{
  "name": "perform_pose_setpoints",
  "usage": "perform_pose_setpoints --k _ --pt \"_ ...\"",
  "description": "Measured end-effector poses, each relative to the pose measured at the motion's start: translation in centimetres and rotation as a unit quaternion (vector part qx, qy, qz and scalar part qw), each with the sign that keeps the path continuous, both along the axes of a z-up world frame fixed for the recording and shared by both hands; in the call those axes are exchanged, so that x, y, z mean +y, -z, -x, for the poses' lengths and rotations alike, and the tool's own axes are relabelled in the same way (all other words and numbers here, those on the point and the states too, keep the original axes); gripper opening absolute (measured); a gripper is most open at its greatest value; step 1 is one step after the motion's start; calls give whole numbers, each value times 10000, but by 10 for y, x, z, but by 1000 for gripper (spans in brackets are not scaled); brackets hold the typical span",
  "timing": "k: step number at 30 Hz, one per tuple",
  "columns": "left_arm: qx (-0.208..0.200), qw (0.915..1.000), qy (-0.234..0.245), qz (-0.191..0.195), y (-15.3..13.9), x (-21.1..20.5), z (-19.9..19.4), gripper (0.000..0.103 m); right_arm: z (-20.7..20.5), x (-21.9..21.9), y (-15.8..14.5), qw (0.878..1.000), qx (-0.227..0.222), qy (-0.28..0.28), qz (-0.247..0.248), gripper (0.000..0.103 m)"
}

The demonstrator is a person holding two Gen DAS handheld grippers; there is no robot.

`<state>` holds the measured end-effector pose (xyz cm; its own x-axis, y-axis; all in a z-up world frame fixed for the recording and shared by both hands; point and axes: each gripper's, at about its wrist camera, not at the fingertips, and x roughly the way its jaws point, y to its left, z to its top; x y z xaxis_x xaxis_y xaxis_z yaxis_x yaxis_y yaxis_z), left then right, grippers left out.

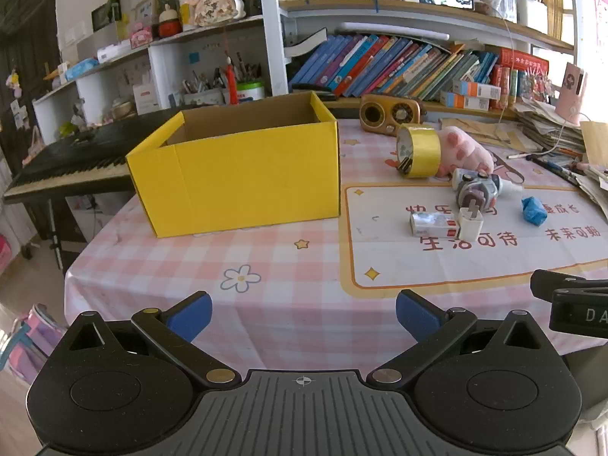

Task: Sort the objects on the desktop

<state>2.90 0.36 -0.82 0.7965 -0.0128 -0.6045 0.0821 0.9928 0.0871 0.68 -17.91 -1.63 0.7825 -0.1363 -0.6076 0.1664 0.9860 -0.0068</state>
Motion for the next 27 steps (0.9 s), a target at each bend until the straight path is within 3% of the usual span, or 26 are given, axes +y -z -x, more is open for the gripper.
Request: perform_pose_setpoints --k 16,27 --pt "129 9996 244 29 5 -11 -11 103 -3 -14 2 9995 -17 149 -273 103" --pt "194 9980 596 92 9 -33 -20 103 -5 -30 5 9991 88 408 44 103"
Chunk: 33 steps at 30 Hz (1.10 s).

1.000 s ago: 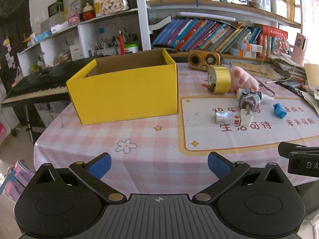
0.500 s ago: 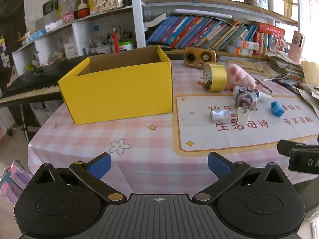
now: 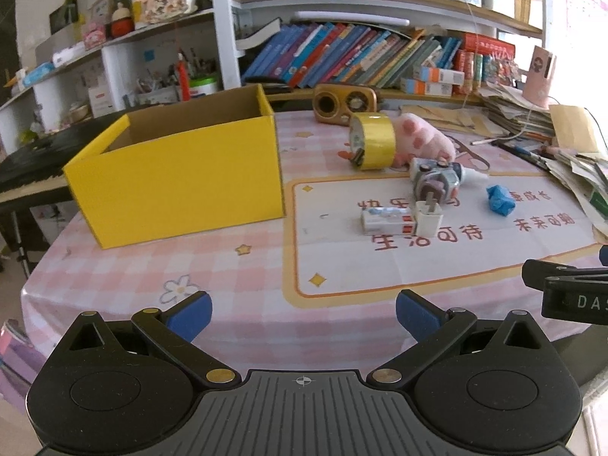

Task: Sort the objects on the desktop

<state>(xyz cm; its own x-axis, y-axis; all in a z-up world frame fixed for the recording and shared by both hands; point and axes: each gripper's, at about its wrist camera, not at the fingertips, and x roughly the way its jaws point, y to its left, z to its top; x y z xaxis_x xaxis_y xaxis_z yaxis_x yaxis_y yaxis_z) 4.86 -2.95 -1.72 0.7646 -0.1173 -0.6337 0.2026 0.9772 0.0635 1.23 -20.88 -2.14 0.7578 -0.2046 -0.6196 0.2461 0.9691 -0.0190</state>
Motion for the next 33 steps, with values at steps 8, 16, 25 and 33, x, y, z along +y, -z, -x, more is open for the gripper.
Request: perform_pose_setpoints --k 8,16,25,33 --pt "45 9999 110 13 2 -19 -12 103 -9 -19 3 9999 90 126 -11 103" --pt "174 9998 -5 32 7 -36 -34 103 -29 -40 5 9997 231 86 11 103" --pt "293 9995 -107 32 11 -57 -62 103 -59 -67 10 9993 376 42 -28 103" --pt "423 9986 -299 60 15 -69 -84 102 -87 -85 13 9987 487 -102 -61 103"
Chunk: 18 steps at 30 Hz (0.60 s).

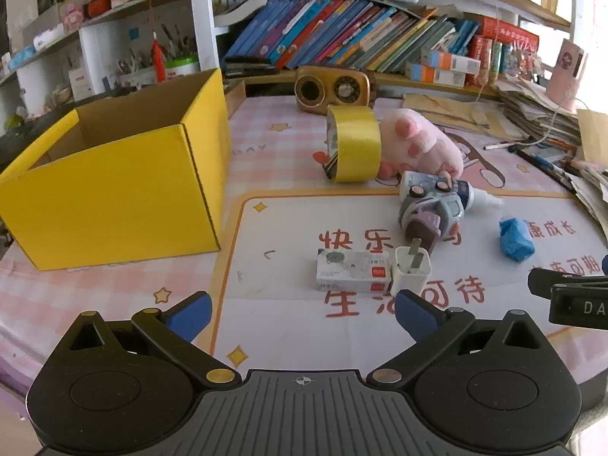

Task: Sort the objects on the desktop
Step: 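Reach the right gripper to the blue bag while the left gripper reaches the white card box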

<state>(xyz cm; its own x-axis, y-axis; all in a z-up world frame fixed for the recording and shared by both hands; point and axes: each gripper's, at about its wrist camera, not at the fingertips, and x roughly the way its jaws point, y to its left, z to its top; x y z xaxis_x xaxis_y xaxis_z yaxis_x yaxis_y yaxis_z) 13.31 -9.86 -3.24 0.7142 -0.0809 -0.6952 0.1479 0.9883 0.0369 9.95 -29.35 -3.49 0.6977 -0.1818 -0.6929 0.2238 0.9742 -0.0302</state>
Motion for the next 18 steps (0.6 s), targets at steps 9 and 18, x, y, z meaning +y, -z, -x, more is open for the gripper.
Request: perform_pose_setpoints --k 9,18 --pt "103 9993 -229 -286 2 -19 -22 100 -31 -18 7 9997 153 -211 38 94" --pt "103 9986 -322 -402 5 -37 -37 100 -55 -36 11 9987 186 -463 -90 94"
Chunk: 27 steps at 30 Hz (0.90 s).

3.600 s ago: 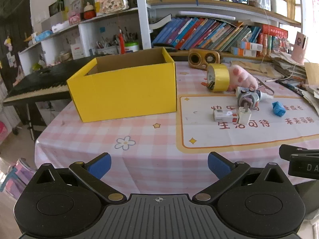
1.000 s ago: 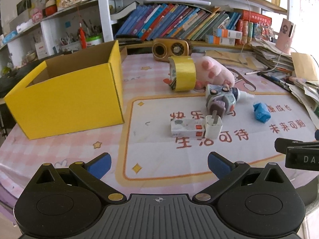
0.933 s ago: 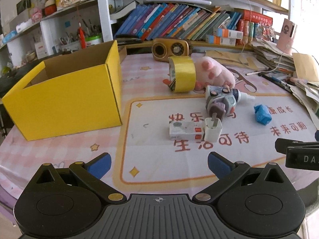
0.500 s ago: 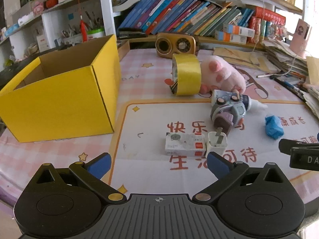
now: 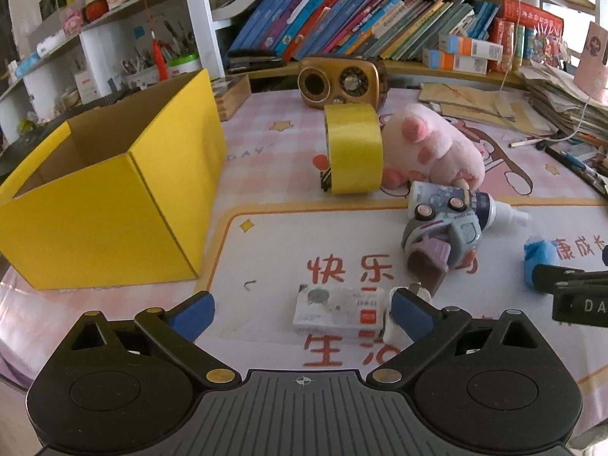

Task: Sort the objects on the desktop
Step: 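Reach the right gripper to the blue bag while the left gripper reaches the white card box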

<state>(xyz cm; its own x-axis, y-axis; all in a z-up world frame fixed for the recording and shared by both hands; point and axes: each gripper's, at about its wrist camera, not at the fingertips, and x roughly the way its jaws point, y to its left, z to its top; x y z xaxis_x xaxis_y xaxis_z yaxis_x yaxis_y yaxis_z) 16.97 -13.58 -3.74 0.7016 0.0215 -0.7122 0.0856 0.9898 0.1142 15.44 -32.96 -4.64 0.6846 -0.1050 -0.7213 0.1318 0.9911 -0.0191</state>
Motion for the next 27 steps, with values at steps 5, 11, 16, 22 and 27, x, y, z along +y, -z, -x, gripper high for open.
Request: perform_pose_setpoints --k 5,11,16,22,27 --pt "-175 9994 -283 -45 -6 1 -1 99 -9 -1 1 9997 -6 -233 19 94" --pt "210 9989 -411 -67 2 5 -7 99 -17 -2 4 9992 60 -378 -62 94" --pt "321 9993 104 -169 8 -13 -5 98 -21 -4 7 9991 138 -398 -94 94" --pt "457 9987 66 -222 20 -15 -11 95 -21 -8 11 9987 246 -446 -93 94" --pt "406 9990 -126 124 20 -7 -14 80 -19 -9 13 9974 300 -645 -94 89"
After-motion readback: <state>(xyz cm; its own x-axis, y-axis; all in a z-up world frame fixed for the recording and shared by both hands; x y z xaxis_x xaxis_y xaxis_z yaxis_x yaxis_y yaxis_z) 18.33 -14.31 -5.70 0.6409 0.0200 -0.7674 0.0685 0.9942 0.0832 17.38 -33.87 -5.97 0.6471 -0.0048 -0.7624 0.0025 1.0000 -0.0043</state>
